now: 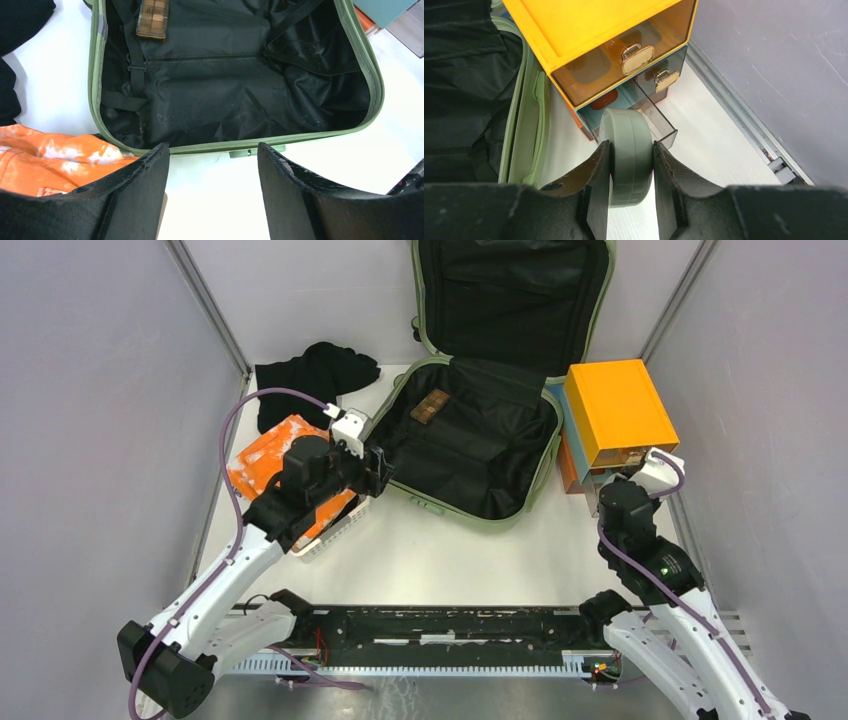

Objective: Open, take out, and arrange the luggage
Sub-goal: Place the personal item in the drawer.

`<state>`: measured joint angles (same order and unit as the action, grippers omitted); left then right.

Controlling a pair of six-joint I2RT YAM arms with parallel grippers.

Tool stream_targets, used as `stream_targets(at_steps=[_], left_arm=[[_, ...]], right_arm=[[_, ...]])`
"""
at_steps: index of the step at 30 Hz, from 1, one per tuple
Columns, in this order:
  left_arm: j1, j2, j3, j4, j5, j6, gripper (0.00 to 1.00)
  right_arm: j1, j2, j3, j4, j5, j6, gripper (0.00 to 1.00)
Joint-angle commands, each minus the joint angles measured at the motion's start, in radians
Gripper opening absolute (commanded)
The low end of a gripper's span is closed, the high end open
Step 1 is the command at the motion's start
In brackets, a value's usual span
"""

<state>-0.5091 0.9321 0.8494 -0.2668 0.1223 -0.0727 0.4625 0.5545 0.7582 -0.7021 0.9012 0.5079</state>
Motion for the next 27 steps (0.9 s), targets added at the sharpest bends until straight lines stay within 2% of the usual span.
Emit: stream_targets(at_steps=[1,12,23,27], left_arm=[[-0.012,-0.018,0.011,0.043,-0.022,-0.011,0.72],[-0.022,-0.015,0.011,0.04,-0.035,-0.007,0.72],[-0.022,-0.012,0.011,0.038,-0.043,-0.005,0.72],[-0.022,-0.01,0.013,0.038,-0.043,-0.005,0.72]], right_arm=[[-0.008,0.001,-0.026,0.113,0.069,-0.013,0.0],[-0.146,0.013,-0.113,0.207,-0.003,0.052,0.0],[-0.267,0.048,-0.18,0.268,-0.197,0.089,0.0],[-0.293,0.06,-0.191,0.263,-0.218,0.108,0.05]])
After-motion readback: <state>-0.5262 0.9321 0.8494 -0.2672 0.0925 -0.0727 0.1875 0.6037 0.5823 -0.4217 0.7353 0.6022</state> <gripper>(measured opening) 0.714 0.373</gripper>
